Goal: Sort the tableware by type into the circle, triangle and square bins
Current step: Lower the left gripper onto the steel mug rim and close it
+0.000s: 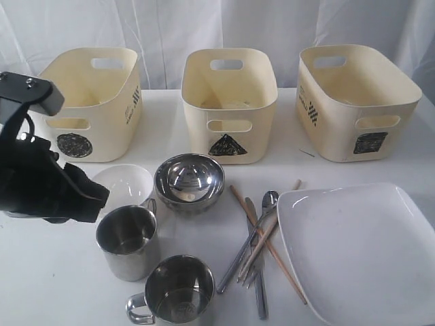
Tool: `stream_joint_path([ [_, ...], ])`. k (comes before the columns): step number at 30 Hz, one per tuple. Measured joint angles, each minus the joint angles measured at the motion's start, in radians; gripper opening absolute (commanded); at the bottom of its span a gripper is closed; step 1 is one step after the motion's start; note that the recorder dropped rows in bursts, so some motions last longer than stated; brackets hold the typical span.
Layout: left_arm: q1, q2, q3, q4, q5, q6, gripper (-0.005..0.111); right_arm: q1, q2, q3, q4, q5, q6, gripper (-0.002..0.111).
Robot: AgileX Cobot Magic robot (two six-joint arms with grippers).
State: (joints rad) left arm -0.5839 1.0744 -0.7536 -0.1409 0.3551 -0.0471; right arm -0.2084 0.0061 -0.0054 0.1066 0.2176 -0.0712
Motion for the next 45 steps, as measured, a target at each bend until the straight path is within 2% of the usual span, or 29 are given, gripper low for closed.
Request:
stream_joint_path([
  [17,0.0,0.156,0.0,-0.069,-0.027,-0.004,0.045,0.0,0.0,0.0,0.0,0.0,0.0,0.0],
  [25,0.0,0.195,0.0,-0.075,-0.04,-0.012,0.063,0.0,0.0,0.0,0.0,0.0,0.0,0.0],
  [33,0.0,0.225,0.0,-0.075,-0.059,-0.034,0.063,0.0,0.0,0.0,0.0,0.0,0.0,0.0],
  [41,0.073,0.24,0.0,-0.075,-0.047,-0.034,0.063,0.0,0.0,0.0,0.0,0.0,0.0,0.0],
  [45,0.082,0.243,0.0,-0.075,-0.035,-0.036,0.063,0.0,0.0,0.0,0.0,0.0,0.0,0.0],
])
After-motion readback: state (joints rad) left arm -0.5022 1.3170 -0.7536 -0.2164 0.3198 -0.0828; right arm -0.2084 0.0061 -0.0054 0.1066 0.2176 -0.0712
